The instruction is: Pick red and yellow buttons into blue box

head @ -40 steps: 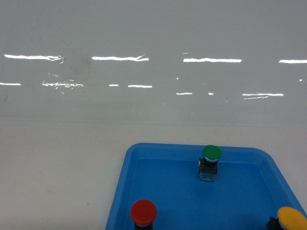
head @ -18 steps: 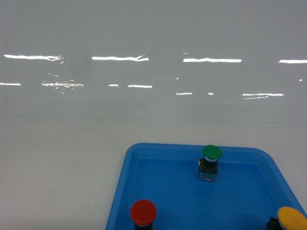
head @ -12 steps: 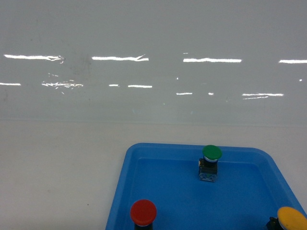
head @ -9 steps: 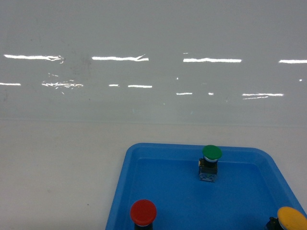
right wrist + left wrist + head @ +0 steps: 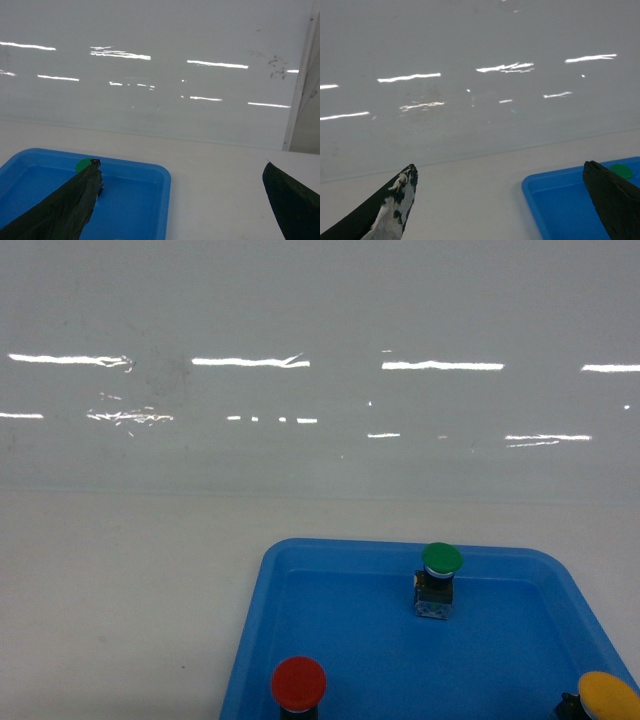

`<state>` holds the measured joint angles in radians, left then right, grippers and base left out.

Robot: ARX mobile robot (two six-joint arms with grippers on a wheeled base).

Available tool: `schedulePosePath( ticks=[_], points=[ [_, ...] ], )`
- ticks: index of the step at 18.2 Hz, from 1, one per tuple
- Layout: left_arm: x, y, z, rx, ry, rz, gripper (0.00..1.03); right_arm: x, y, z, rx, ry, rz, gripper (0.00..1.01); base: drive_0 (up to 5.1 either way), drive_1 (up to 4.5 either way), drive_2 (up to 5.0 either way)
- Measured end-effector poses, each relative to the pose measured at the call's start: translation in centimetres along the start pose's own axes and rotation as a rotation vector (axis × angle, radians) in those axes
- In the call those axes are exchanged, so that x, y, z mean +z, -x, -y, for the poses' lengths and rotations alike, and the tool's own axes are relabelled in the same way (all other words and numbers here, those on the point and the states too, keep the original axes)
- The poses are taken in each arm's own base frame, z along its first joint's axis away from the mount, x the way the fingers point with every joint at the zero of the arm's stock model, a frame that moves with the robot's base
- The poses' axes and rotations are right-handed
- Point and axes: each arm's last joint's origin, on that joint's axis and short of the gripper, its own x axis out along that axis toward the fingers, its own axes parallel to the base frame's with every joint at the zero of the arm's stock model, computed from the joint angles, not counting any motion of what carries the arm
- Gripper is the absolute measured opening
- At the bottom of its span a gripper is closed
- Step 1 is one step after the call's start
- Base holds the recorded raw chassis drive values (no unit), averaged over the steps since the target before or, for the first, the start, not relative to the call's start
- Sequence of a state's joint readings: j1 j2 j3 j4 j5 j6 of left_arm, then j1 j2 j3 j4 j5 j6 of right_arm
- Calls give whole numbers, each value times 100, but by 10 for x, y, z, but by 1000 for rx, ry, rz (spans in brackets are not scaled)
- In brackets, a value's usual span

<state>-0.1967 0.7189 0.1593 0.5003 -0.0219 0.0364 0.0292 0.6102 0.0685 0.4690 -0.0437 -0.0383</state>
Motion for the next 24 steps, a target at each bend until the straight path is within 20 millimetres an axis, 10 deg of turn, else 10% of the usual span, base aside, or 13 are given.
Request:
schedulePosePath(
  ticks=[8, 24],
  points=[
    [-34, -105, 38, -112, -36, -365, 98, -19, -97, -13, 138, 65, -359, 98, 0, 0, 0],
    [-36, -105, 42, -144, -36, -367, 98, -62, -100, -54, 205, 199, -516, 98, 0, 0, 0]
  ],
)
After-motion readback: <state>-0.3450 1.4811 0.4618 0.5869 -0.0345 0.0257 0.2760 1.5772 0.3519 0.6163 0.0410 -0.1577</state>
